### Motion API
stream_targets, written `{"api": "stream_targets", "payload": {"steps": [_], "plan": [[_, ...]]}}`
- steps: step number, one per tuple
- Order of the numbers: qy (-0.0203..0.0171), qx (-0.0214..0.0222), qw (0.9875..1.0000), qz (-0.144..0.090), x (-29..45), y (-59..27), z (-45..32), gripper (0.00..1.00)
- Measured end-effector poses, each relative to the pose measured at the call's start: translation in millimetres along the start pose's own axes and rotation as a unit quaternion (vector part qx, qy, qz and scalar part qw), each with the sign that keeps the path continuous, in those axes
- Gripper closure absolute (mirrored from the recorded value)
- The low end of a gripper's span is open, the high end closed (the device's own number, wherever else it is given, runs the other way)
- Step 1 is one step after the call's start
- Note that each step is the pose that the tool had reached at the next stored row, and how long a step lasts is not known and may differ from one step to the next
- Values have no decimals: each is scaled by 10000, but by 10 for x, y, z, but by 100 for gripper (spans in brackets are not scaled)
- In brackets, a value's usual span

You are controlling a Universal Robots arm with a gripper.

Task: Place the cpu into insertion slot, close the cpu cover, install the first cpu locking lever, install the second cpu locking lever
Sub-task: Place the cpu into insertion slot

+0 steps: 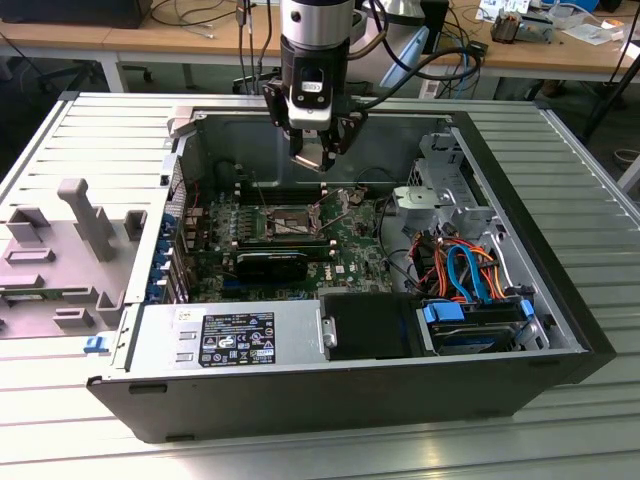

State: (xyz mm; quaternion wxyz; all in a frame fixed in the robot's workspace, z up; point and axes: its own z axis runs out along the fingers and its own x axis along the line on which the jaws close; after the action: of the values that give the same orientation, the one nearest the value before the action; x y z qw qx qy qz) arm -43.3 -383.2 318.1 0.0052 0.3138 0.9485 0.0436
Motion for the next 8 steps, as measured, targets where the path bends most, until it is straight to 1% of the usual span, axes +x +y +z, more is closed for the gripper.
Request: {"api": "stream_targets", "payload": {"steps": [8], "plan": [[-7,-1,10000,77,0,0,5,45]]}}
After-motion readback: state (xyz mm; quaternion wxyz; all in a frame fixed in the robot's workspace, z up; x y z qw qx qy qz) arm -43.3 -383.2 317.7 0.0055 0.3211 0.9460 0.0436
